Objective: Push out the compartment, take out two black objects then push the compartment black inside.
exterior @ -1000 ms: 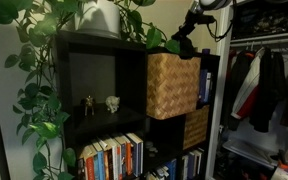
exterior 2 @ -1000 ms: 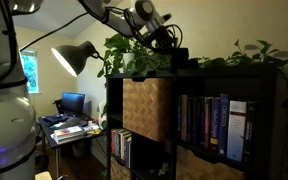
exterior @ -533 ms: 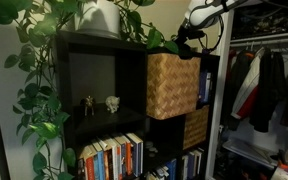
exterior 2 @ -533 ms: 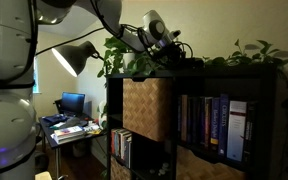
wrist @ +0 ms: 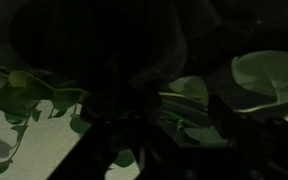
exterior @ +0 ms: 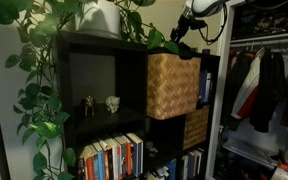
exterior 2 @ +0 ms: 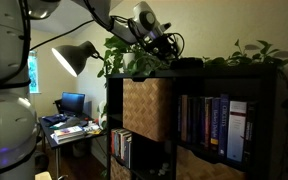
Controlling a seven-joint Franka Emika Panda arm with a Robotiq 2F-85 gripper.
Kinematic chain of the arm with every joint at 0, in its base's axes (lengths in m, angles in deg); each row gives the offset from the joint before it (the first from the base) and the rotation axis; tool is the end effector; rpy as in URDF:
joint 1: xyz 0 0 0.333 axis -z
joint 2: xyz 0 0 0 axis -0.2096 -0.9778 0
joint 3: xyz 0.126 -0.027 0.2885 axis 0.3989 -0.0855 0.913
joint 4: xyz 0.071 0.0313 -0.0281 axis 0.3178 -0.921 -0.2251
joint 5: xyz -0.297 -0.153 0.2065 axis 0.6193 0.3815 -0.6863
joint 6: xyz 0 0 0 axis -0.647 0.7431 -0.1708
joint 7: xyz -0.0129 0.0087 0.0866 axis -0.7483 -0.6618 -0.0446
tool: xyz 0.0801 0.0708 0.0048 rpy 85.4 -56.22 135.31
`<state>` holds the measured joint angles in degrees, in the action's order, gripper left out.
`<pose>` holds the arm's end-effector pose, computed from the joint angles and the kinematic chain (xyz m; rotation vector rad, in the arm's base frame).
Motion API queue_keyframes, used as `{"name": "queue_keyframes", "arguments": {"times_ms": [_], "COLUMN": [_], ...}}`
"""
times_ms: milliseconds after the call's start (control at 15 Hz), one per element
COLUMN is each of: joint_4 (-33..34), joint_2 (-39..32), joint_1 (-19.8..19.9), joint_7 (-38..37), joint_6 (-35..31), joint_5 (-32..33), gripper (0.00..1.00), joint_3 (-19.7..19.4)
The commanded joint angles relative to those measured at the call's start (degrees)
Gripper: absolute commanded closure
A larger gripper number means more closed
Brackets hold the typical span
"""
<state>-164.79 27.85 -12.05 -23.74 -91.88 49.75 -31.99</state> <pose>0.5888 0.0139 0.6826 2.6531 0.2440 1.0579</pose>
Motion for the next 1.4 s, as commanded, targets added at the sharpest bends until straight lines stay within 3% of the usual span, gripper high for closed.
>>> {"name": "queue_keyframes", "arguments": {"times_ms": [0,667,733,800,1333], "joint_4": [-1.5,-5.9,-7.1,-2.8,-5.2], "joint_2": [5.0,13.7,14.6,10.6,13.4], "joint_1": [-0.5,-1.4,-1.3,-1.0,-1.0], "joint_7": [0.4,1.0,0.4,0.1,-0.2], "joint_6": [5.9,18.6,18.7,17.6,18.9], "joint_5": [1.9,-3.3,-2.9,-2.1,-2.1], "gripper": [0.04,0.00,0.00,0.00,0.00], "joint_3": [0.9,1.9,2.1,2.2,2.5]}}
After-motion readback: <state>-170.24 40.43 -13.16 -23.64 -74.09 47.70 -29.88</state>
